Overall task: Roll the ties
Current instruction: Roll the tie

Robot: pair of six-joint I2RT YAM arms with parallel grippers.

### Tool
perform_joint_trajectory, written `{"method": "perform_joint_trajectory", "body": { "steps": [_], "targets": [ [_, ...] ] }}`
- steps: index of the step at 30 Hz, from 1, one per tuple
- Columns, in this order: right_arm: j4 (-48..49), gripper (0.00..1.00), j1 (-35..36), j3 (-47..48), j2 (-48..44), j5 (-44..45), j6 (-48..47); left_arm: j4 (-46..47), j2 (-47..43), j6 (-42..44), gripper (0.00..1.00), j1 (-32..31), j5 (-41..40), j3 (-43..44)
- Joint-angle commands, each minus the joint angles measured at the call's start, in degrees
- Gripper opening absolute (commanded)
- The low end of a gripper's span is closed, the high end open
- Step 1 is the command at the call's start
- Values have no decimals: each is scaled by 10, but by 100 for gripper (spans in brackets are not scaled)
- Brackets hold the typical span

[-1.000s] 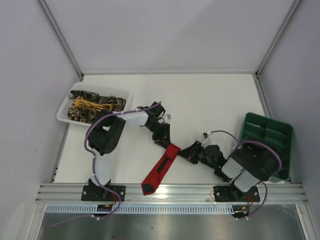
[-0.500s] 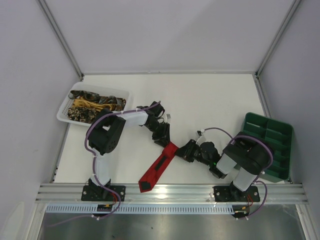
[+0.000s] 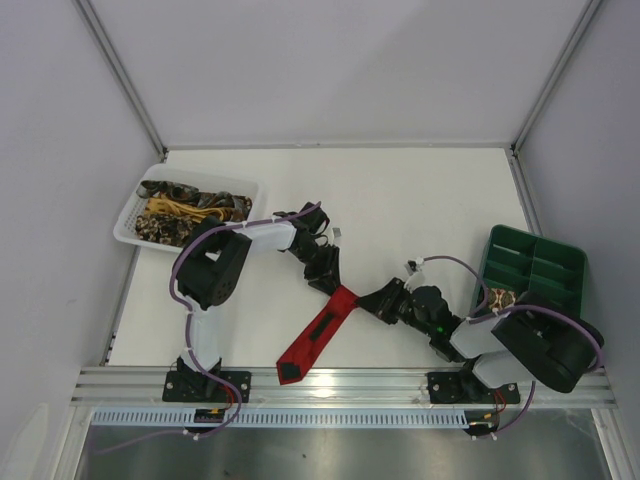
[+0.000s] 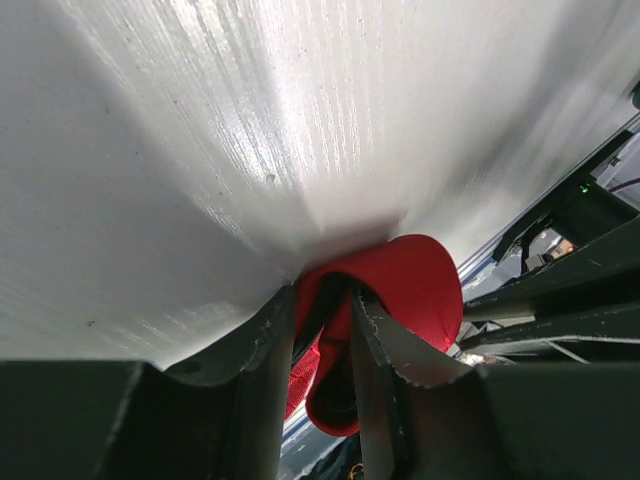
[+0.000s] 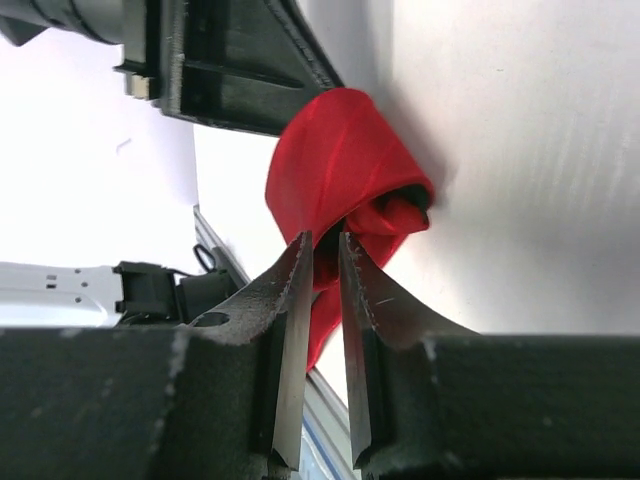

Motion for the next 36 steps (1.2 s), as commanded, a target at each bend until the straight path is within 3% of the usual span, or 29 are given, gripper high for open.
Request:
{"method": "perform_joint_trajectory", "body": {
  "steps": [1, 25, 36],
  "targets": [
    [-41, 22, -2, 1, 5, 29, -17, -9, 20, 21, 35, 5, -53, 8],
    [212, 25, -5, 21, 223, -22, -5, -17, 27, 31, 36, 8, -41, 9],
    [212, 22, -2, 47, 223, -19, -16, -27, 28, 40, 36, 7, -47, 5]
  ]
}}
